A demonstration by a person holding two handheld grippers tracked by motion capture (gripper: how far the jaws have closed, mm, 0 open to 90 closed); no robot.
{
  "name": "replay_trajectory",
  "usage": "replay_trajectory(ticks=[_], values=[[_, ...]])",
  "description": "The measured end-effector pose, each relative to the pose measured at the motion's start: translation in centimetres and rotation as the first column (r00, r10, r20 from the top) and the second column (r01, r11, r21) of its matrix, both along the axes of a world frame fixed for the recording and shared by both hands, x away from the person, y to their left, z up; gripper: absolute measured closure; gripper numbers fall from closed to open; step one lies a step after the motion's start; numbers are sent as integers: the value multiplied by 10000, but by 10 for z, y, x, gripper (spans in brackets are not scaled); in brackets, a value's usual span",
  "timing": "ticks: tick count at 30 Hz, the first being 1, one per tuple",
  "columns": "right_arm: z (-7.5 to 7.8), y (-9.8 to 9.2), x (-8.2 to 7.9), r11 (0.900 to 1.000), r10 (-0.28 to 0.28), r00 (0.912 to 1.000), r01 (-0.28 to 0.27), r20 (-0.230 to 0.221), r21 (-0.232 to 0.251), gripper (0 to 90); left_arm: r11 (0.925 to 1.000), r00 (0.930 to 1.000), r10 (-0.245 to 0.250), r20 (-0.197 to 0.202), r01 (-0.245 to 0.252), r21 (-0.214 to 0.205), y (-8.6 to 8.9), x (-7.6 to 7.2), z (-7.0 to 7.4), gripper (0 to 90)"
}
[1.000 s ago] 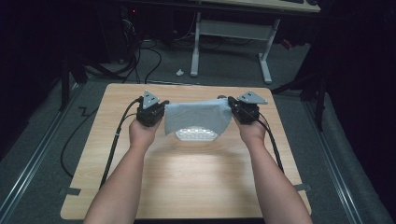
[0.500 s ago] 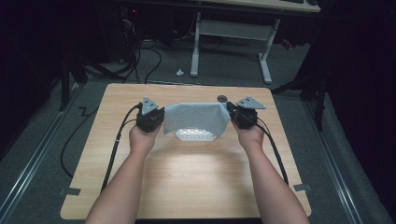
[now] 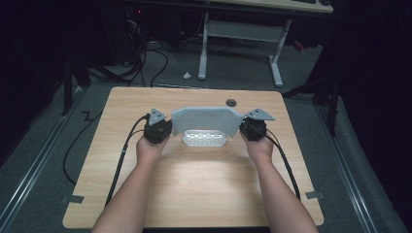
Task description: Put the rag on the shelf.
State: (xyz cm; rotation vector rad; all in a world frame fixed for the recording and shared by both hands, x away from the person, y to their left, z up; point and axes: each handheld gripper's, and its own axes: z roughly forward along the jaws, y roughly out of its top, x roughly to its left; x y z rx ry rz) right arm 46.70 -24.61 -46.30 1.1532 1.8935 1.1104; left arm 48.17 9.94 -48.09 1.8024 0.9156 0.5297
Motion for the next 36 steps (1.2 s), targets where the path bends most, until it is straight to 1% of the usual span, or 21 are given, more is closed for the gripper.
replay_trajectory(ticks=[3, 5, 6, 7, 8, 9, 11, 13, 16, 19, 22, 25, 28, 29, 30, 32, 36], values=[[-3, 0, -1, 10000, -11, 10000, 11, -46, 4, 895, 10000, 10000, -19, -71, 19, 15, 0, 0, -2, 899], [-4, -1, -2, 10000, -22, 10000, 22, -27, 52, 894, 10000, 10000, -85, -45, 85, -17, -1, -1, -2, 898], [-5, -1, -2, 9999, -27, 10000, 27, 2, 133, 878, 10000, 10000, -61, 18, 61, 36, -1, -1, -2, 895], [-5, -2, -2, 9999, -96, 10000, 96, 18, 117, 843, 10000, 10000, 15, 90, -15, -3, -1, -2, -1, 883], [-5, -4, -2, 9997, -120, 9999, 120, -11, 200, 824, 10000, 9999, 49, 121, -48, -85, -1, -2, 0, 833], [-5, -5, -2, 9996, -138, 9999, 138, -27, 229, 804, 9999, 9998, 124, 167, -122, -112, -1, -2, 2, 805], [-4, -8, -3, 9993, -251, 9997, 251, -26, 287, 789, 9994, 9992, 319, 258, -315, -162, 1, -2, 4, 771], [-3, -11, -3, 9993, -254, 9997, 254, -5, 282, 778, 9985, 9985, 497, 246, -491, -257, 3, -1, 6, 734], [2, -14, -4, 9990, -330, 9994, 327, 101, 316, 774, 9975, 9977, 623, 268, -614, -339, 7, -1, 9, 735], [6, -18, -3, 9985, -362, 9991, 353, 214, 430, 775, 9970, 9970, 710, 297, -700, -320, 11, -1, 11, 734], [9, -21, -2, 9984, -462, 9988, 455, 186, 338, 775, 9964, 9961, 828, 302, -822, -217, 14, 0, 12, 734], [10, -25, -1, 9974, -608, 9978, 598, 250, 395, 775, 9953, 9951, 945, 277, -939, -221, 18, 1, 13, 735], [12, -31, -2, 9966, -750, 9969, 742, 222, 366, 775, 9943, 9939, 1062, 295, -1058, -155, 24, 1, 15, 735], [12, -35, -3, 9961, -837, 9962, 829, 244, 297, 774, 9937, 9931, 1117, 346, -1120, 62, 26, 1, 16, 734], [12, -35, -3, 9961, -837, 9962, 829, 244, 297, 774, 9937, 9931, 1117, 346, -1120, 62, 26, 1, 16, 734], [14, -39, -5, 9954, -918, 9954, 909, 268, 314, 772, 9925, 9923, 1194, 334, -1201, 212, 30, 0, 18, 733], [18, -44, -11, 9954, -912, 9954, 903, 290, 328, 761, 9903, 9898, 1375, 377, -1381, 145, 38, -4, 23, 721]])
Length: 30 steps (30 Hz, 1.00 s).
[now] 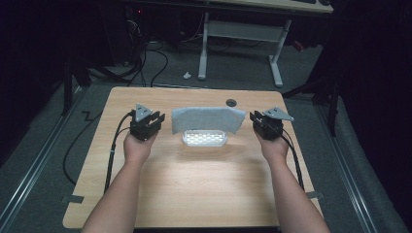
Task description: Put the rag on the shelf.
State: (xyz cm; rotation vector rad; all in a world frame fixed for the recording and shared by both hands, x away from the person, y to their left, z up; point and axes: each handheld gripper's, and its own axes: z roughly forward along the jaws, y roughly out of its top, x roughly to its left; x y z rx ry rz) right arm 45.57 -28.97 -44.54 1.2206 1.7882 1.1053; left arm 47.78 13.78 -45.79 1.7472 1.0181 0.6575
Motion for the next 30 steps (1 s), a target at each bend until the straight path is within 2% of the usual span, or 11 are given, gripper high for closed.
replay_trajectory(ticks=[7, 9, 10, 11, 13, 17, 18, 23, 26, 27, 30], values=[[8, -1, -16, 9999, 145, 9998, -145, 110, -51, 719, 9993, 9992, 370, 133, -370, 23, 8, -13, 8, 675], [7, -1, -25, 9998, 193, 9994, -191, 296, -79, 705, 9989, 9989, 446, 173, -448, 113, 10, -21, 6, 654], [6, 0, -33, 9997, 246, 9996, -245, 146, -64, 690, 9985, 9985, 506, 205, -510, 189, 11, -25, 4, 628], [6, 0, -33, 9997, 246, 9996, -245, 146, -64, 690, 9985, 9984, 514, 223, -518, 176, 12, -31, 1, 628], [4, 0, -43, 9997, 249, 9990, -248, 374, -51, 664, 9989, 9988, 440, 193, -443, 137, 15, -43, -5, 600], [-5, -1, -65, 9997, 200, 9995, -203, 232, 138, 622, 9997, 9995, 215, -252, -217, -82, 22, -67, -23, 571], [-7, -1, -71, 9997, 194, 9996, -198, 209, 147, 619, 9999, 9994, 168, -311, -169, -23, 23, -72, -26, 570], [-16, -1, -103, 9994, 342, 9991, -341, 241, -21, 591, 9999, 9975, -128, -700, 124, -60, 30, -100, -39, 531], [-20, 1, -119, 9987, 512, 9987, -511, 85, -16, 577, 9997, 9963, -242, -822, 244, 14, 30, -114, -43, 510], [-24, 4, -129, 9976, 689, 9975, -690, -144, -83, 556, 9995, 9960, -295, -849, 300, 46, 30, -117, -45, 494], [-30, 7, -138, 9971, 727, 9964, -737, -432, -212, 552, 9973, 9933, -445, -1065, 504, 538, 24, -129, -51, 469]])
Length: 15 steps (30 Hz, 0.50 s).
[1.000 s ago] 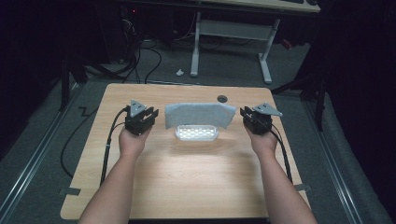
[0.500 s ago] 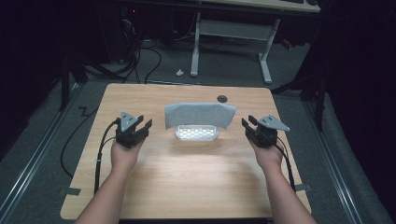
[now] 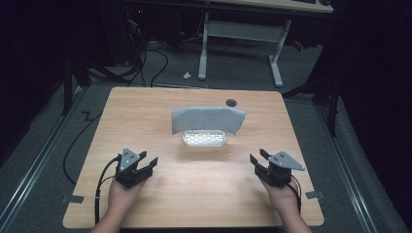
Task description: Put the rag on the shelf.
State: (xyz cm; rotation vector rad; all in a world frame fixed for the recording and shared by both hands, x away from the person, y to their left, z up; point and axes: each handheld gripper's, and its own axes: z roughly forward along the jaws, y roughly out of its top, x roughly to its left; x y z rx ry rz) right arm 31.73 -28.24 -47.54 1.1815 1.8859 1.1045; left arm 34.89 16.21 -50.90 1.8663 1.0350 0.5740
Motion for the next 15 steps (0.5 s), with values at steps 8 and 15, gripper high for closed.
replay_trajectory(ticks=[8, 15], values=[[-25, 10, -31, 10000, 60, 9999, -60, 109, -11, 468, 9992, 9994, -322, -146, 325, 250, -11, -42, -19, 425], [-37, 6, -41, 9997, 92, 9999, -93, -56, -218, 460, 9986, 9971, -482, -585, 493, 168, -11, -40, -19, 412]])
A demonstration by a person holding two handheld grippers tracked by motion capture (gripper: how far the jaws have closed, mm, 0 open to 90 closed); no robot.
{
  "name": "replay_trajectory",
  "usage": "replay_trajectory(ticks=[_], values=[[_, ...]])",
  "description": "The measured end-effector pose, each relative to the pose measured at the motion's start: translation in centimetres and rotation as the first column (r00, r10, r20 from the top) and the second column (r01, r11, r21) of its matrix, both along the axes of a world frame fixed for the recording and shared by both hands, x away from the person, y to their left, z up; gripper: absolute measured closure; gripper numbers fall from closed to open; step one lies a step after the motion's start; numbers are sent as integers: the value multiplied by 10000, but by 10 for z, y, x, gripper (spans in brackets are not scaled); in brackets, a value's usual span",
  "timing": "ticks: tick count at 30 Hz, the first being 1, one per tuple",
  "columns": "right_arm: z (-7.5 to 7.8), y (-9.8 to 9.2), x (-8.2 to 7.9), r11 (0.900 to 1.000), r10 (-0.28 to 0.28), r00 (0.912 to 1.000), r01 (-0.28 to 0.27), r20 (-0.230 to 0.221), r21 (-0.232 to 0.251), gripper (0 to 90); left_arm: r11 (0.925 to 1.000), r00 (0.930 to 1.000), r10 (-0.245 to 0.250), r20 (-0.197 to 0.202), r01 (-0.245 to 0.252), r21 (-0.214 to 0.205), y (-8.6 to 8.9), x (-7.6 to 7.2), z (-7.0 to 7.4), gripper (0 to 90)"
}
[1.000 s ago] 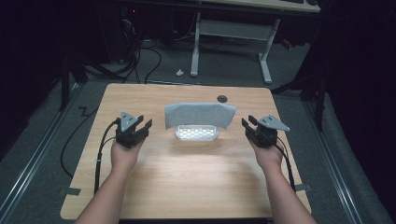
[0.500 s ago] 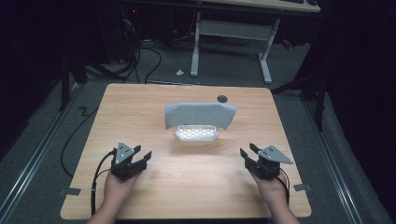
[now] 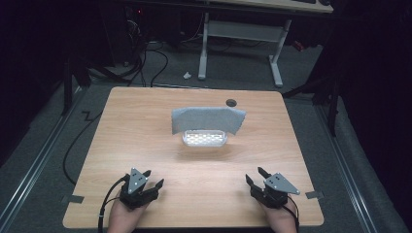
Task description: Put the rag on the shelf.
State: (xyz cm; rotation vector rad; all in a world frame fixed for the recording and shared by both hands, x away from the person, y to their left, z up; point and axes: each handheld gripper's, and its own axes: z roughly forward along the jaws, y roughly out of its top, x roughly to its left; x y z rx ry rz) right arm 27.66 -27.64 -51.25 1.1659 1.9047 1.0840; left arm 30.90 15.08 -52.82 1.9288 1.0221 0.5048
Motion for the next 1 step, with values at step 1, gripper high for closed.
replay_trajectory(ticks=[1], values=[[-1, -1, 1, 9999, -82, 10000, 82, -55, 95, 463, 10000, 10000, 10, -21, -10, -8, -1, 1, -1, 412]])
